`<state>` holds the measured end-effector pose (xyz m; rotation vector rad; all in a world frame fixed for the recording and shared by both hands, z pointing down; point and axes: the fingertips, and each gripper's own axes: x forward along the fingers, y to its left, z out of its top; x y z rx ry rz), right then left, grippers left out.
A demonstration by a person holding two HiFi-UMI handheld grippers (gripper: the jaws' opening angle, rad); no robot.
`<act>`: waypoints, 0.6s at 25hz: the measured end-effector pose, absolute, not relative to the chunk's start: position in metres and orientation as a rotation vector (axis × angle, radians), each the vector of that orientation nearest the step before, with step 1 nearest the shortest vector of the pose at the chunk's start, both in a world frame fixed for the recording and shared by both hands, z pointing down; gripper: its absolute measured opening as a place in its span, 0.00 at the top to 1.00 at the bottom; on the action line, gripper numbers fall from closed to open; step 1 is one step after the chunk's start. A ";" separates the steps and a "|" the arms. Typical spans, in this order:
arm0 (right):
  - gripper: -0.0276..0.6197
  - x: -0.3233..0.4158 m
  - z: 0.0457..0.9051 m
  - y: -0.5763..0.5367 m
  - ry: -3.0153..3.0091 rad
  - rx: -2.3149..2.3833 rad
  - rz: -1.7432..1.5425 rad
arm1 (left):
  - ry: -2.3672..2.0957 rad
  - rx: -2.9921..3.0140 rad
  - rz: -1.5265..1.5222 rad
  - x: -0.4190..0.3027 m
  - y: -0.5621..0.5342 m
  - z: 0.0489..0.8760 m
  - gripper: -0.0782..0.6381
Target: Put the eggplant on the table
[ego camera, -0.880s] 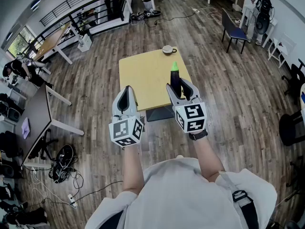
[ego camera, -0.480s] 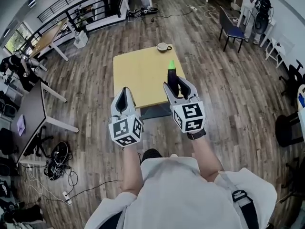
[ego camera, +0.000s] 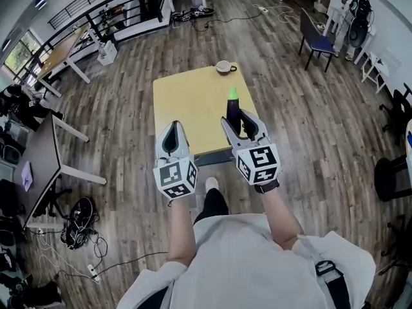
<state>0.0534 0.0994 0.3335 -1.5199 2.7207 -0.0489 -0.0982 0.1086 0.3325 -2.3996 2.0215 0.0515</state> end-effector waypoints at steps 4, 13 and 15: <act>0.66 0.042 0.324 0.046 2.663 -1.576 -0.056 | 2.014 -2.439 0.041 -0.119 0.049 0.334 0.88; 0.66 0.020 0.319 -0.059 2.628 -1.671 0.009 | 1.849 -2.559 0.107 -0.128 -0.074 0.325 0.88; 0.66 0.014 0.327 -0.077 2.634 -1.695 -0.002 | 1.804 -2.589 0.082 -0.126 -0.090 0.332 0.88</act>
